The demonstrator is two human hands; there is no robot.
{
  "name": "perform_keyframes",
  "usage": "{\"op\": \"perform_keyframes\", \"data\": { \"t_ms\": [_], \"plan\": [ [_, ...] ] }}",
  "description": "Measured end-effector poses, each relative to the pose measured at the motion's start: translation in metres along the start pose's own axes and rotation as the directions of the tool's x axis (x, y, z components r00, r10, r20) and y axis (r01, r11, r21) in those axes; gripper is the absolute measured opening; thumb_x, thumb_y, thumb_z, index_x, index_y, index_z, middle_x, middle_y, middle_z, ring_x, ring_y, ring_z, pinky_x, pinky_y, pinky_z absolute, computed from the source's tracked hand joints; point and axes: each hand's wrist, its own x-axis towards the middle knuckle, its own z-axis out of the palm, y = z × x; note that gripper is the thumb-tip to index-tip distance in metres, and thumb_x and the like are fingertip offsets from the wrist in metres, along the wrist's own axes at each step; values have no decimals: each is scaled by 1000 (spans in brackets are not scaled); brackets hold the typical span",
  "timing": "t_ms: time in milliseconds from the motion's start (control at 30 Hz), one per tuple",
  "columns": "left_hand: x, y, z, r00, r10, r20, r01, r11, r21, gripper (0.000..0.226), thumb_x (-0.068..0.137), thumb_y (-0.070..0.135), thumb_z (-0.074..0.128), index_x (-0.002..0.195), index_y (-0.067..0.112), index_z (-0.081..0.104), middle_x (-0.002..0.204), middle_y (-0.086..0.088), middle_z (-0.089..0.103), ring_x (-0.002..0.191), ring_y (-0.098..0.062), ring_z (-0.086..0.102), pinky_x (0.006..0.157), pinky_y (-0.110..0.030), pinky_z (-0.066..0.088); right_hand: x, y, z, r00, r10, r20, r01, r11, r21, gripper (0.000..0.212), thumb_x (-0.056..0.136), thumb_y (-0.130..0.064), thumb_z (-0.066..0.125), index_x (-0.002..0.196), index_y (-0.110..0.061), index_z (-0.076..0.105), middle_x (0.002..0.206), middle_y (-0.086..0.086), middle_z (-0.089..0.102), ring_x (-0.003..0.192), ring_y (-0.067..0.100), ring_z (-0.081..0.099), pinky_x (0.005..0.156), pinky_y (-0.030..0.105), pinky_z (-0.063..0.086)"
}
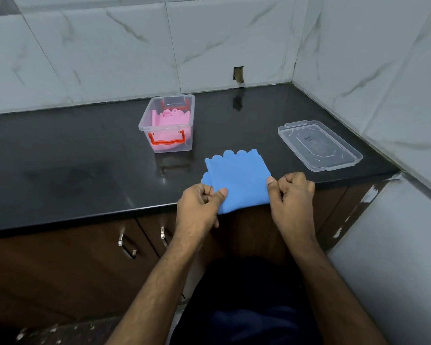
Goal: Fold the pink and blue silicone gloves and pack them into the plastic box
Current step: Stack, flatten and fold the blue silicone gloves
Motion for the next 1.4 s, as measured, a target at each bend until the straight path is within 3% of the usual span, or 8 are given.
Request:
{"op": "perform_keyframes", "data": {
  "t_ms": [200, 567, 700, 900, 1033, 1133, 1267, 1400],
  "plan": [
    [-6, 1, 6, 973, 193, -125, -126, 903, 412, 28, 99, 43, 60, 83, 23, 48, 68, 7, 57, 61, -11, 52, 53, -29, 34, -1, 0, 1, 991, -121, -58, 123, 992, 33, 36, 105, -32, 53, 87, -6, 70, 101, -2, 54, 95, 17, 41, 76, 31, 43],
    [6, 12, 0, 992, 118, -46, -82, 875, 477, 30, 102, 42, 54, 86, 17, 50, 72, -3, 67, 58, -21, 69, 67, -40, 58, 18, -3, -9, 982, -15, 186, 2, 997, 71, 26, 102, -32, 57, 82, -17, 62, 58, -2, 49, 57, 16, 48, 59, 33, 42],
    [14, 17, -1, 995, 86, -58, -47, 871, 488, 31, 100, 41, 57, 88, 12, 58, 60, -3, 69, 48, -16, 67, 62, -33, 57, 27, -6, -10, 974, 26, 223, -30, 999, 15, 23, 100, -33, 58, 82, -20, 64, 60, -5, 54, 62, 13, 53, 59, 29, 37],
    [27, 15, 2, 997, 17, -74, 21, 874, 485, 34, 96, 40, 65, 86, 7, 65, 79, -7, 71, 69, -18, 64, 57, -28, 48, 26, -10, -8, 975, 52, 217, -46, 998, -32, 19, 100, -34, 57, 96, -18, 67, 67, -8, 57, 74, 16, 58, 64, 32, 44],
    [30, 12, 5, 996, 14, -92, 32, 878, 477, 36, 94, 37, 67, 85, 3, 68, 79, -8, 71, 63, -12, 59, 52, -24, 43, 11, -19, -5, 986, -156, 53, 164, 952, -257, 29, 97, -28, 64, 123, -16, 60, 103, 3, 65, 100, 26, 55, 79, 44, 51],
    [33, 12, 4, 996, -13, -89, 52, 890, 453, 37, 92, 36, 69, 83, 0, 70, 82, -12, 74, 61, -14, 59, 55, -26, 46, 3, -16, -6, 879, -474, 37, 468, 847, -254, 35, 99, -31, 60, 129, -14, 63, 125, 7, 62, 112, 29, 58, 87, 44, 48],
    [38, 10, 0, 997, -51, -58, 70, 908, 413, 39, 90, 39, 70, 78, 2, 69, 78, -12, 73, 66, -23, 64, 60, -31, 51, -6, -13, 1, 628, -644, 437, 775, 568, -278, 66, 95, -55, 59, 148, -16, 53, 155, 2, 49, 143, 21, 46, 113, 41, 40],
    [39, 11, -1, 994, -110, -26, 112, 923, 369, 41, 90, 41, 70, 77, 3, 69, 66, -12, 68, 56, -20, 60, 59, -37, 56, -7, -17, 9, 638, -578, 509, 767, 537, -352, 53, 99, -16, 42, 152, -16, 47, 158, 7, 45, 144, 26, 46, 115, 42, 40]
  ]
}}
